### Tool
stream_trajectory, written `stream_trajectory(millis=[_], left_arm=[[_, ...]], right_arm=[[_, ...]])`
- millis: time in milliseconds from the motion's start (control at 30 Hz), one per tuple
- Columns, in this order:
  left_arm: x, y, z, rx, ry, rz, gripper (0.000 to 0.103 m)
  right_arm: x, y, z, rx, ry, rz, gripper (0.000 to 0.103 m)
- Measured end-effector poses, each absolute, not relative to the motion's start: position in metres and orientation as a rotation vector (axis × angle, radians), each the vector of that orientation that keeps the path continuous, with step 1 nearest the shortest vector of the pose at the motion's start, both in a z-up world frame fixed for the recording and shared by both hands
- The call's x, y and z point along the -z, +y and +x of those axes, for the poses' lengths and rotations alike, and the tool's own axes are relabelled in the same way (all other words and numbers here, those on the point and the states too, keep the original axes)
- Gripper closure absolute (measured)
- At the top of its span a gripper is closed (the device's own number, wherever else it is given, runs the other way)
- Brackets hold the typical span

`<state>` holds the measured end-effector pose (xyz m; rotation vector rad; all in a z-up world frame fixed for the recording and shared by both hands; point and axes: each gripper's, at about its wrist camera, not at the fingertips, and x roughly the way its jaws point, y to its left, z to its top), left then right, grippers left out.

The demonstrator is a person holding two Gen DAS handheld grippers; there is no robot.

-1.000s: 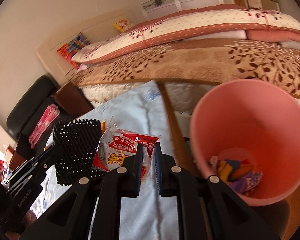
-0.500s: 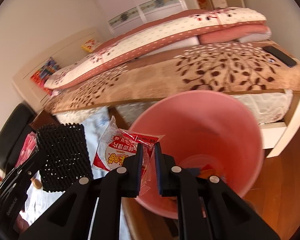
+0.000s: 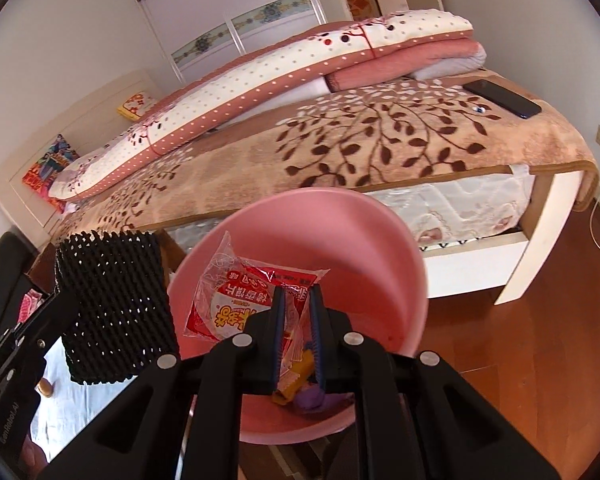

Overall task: Collect trash
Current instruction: 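Carry the snack bag and black mesh net over the pink bucket, then open both tools to drop the snack bag and mesh net into the bucket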

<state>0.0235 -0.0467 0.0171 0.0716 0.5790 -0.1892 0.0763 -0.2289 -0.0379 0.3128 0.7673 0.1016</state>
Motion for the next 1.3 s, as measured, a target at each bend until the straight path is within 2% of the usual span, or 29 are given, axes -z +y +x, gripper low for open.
stream_trajectory(millis=[733,800,867,1100,1133,1300], left_arm=[[0.008,-0.059,0.042,0.239,0.638,0.052,0.089],[0.009,-0.061,0.042,0.241,0.644,0.055,0.08],[0.01,-0.061,0.042,0.246,0.648,0.051,0.063],[0.008,-0.061,0.038,0.256,0.638,0.043,0.061],[0.007,-0.06,0.037,0.255,0.637,0.04,0.061],[0.006,-0.055,0.036,0.247,0.635,0.018,0.061]], right_arm=[[0.051,-0.234,0.08,-0.052,0.8,0.306,0.09],[0.051,-0.234,0.08,-0.051,0.799,0.307,0.09],[0.051,-0.234,0.08,-0.047,0.797,0.307,0.09],[0.048,-0.237,0.078,-0.031,0.787,0.312,0.087],[0.048,-0.237,0.078,-0.029,0.784,0.313,0.085],[0.046,-0.237,0.076,-0.028,0.773,0.321,0.062]])
